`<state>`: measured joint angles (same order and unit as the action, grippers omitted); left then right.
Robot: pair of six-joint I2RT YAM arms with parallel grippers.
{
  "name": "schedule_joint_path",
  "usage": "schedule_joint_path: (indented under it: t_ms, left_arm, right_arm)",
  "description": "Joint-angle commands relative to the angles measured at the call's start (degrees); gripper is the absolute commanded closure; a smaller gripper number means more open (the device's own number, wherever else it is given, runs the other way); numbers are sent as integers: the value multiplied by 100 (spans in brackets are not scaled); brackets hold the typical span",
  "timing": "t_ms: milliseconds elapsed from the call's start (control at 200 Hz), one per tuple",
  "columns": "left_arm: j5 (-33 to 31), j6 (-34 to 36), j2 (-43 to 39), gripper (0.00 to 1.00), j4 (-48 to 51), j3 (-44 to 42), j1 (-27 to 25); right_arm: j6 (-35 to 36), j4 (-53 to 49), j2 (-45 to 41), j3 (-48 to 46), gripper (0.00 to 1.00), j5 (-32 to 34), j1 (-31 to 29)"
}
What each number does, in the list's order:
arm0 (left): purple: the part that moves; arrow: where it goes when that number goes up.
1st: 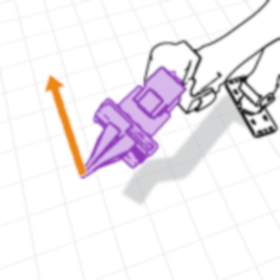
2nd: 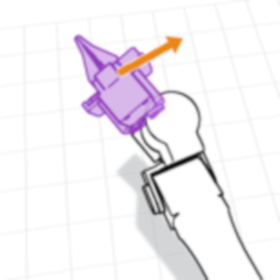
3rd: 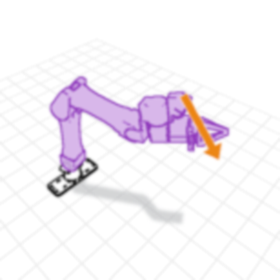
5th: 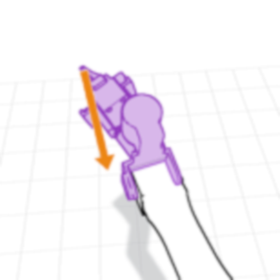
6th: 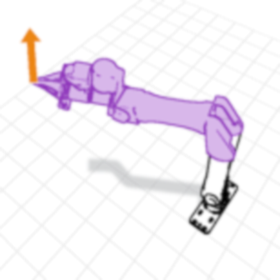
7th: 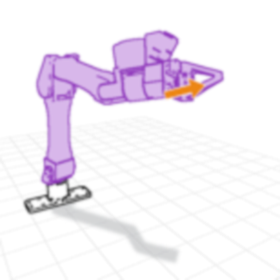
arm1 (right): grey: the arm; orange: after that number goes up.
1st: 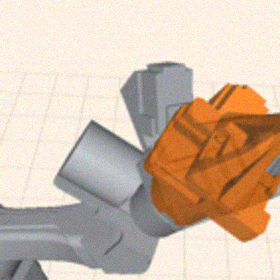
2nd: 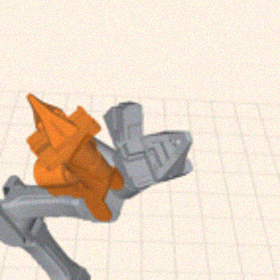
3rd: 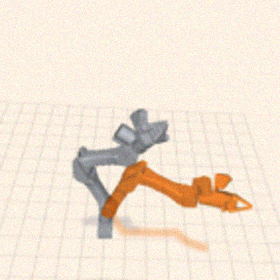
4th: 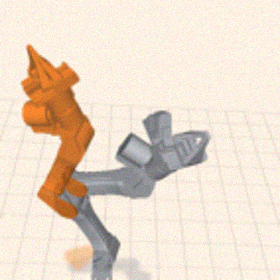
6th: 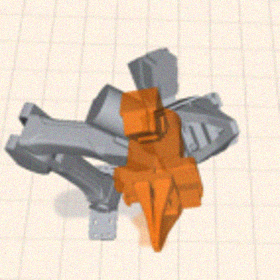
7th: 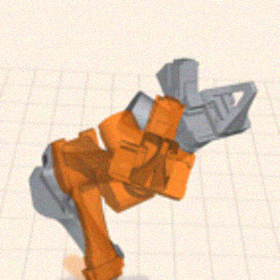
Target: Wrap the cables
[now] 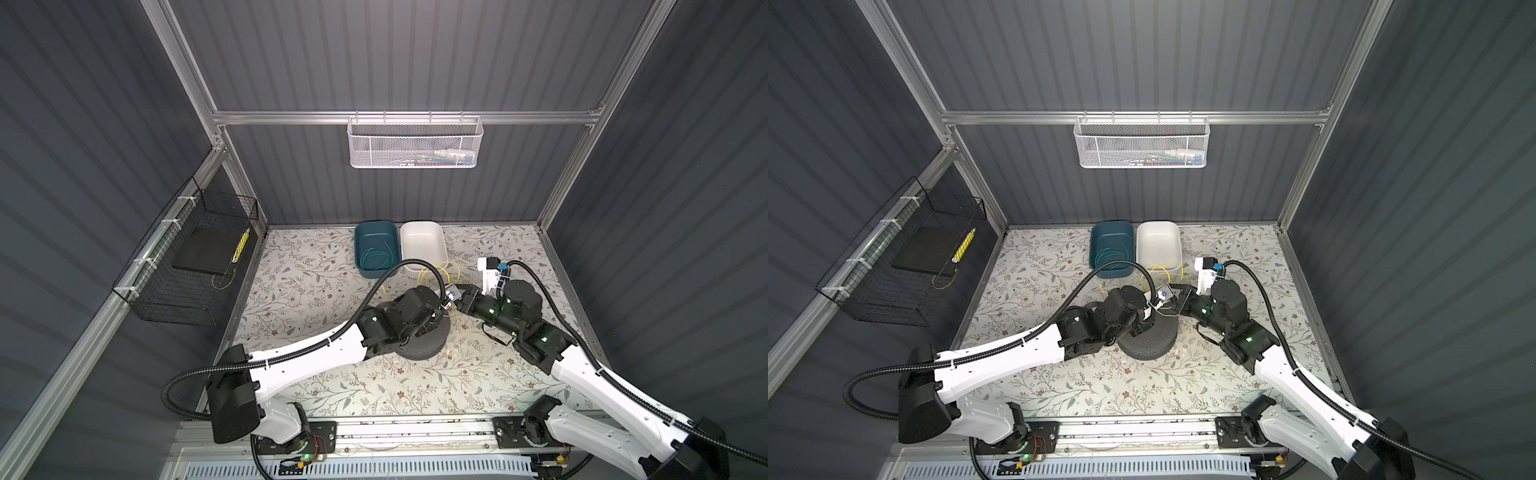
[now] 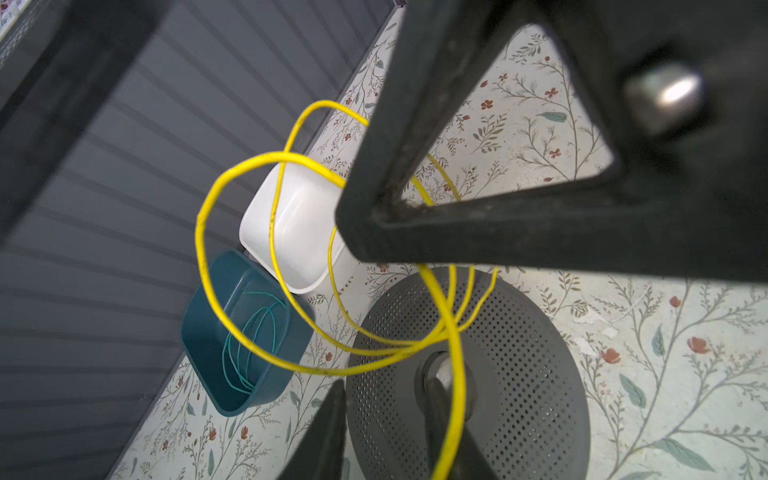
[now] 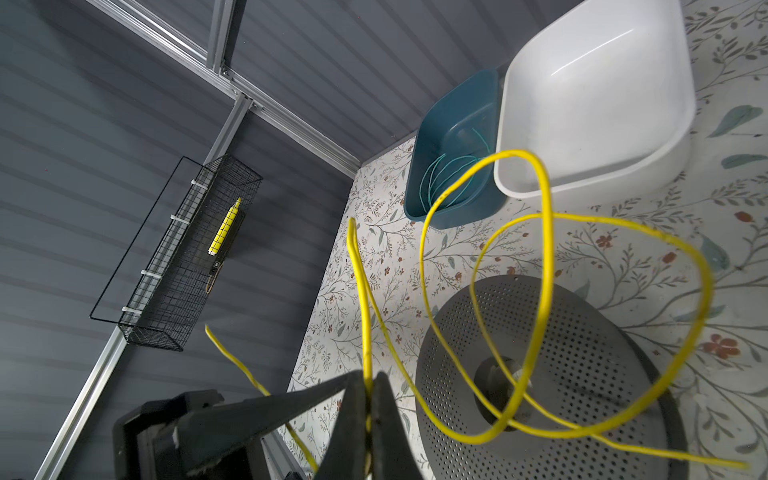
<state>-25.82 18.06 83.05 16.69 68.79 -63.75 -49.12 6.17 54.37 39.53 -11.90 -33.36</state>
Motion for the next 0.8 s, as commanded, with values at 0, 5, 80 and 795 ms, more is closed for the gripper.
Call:
schedule_joint_path:
  t_ms: [0,5,80,795]
  left_arm:
    - [217,-41,-34,75,-126,99,-9]
    - [222,-40,-29,76,-124,104,-12]
    - [266,-41,-4,80,-91,97,-12]
    - [146,-668,-574,100,-798,-515,-6]
  right_arm:
    - [-36,83,80,-54,100,-236,-21]
    - [-36,83,80,-54,100,-236,-21]
    - [-36,87,100,-30,100,-268,-23]
    - [85,-882,-894,232,60,236,305]
